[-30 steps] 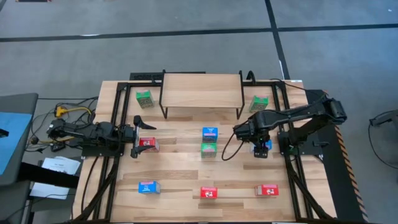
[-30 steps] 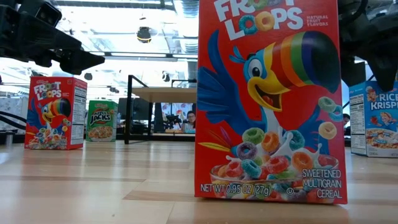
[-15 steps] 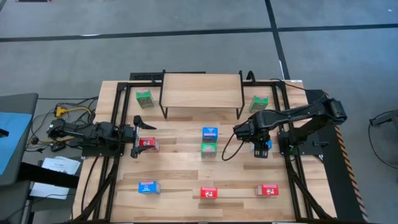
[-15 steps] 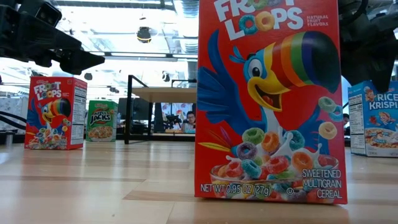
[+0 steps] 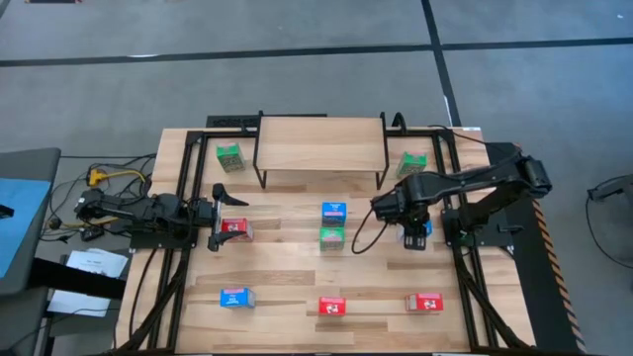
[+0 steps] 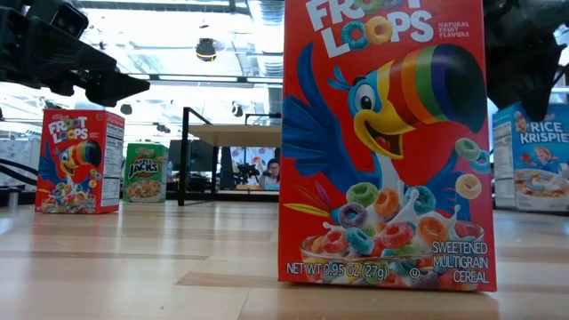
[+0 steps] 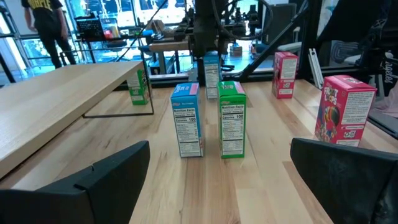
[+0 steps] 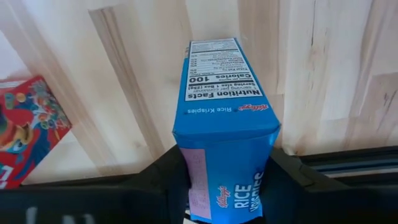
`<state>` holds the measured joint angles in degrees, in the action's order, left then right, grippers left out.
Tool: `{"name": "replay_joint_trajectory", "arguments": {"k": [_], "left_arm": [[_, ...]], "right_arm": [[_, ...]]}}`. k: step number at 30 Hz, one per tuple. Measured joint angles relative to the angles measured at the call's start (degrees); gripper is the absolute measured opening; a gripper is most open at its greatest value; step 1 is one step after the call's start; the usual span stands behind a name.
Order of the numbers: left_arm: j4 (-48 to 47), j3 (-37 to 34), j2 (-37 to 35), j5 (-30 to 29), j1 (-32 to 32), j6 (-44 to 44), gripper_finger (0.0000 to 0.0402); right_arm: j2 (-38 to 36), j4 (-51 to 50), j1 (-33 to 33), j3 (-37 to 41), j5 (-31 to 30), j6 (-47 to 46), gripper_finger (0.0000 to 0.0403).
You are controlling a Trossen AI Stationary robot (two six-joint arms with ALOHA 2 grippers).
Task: Stack cereal on shelf
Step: Put the top right blue cereal box on the shelf
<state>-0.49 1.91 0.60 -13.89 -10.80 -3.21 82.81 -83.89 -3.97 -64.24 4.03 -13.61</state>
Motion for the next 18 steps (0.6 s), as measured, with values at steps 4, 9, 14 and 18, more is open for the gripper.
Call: {"name": "replay_joint_trajectory", "arguments": {"k": [4, 9, 14, 18], "left_arm": [[0.0, 0.0, 0.0, 0.0, -0.01, 0.01, 0.0379], [0.0, 0.0, 0.0, 0.0, -0.01, 0.01, 0.0379], [0.0, 0.0, 0.0, 0.0, -0.01, -0.01, 0.0379], [0.0, 0.0, 0.0, 0.0, -0.01, 0.0, 0.0379]], "right_arm": [[0.0, -1.35, 0.0, -2.81, -0.02, 0.0, 0.0179], [0.0, -2.07, 0.0, -7.17, -0.02, 0.02, 0.0173], [0.0, -3.64, 0.0, -12.55, -1.64, 0.57, 0.0175], [-0.02, -4.16, 0.04, -17.54, -4.1, 2.05, 0.0177]]}}
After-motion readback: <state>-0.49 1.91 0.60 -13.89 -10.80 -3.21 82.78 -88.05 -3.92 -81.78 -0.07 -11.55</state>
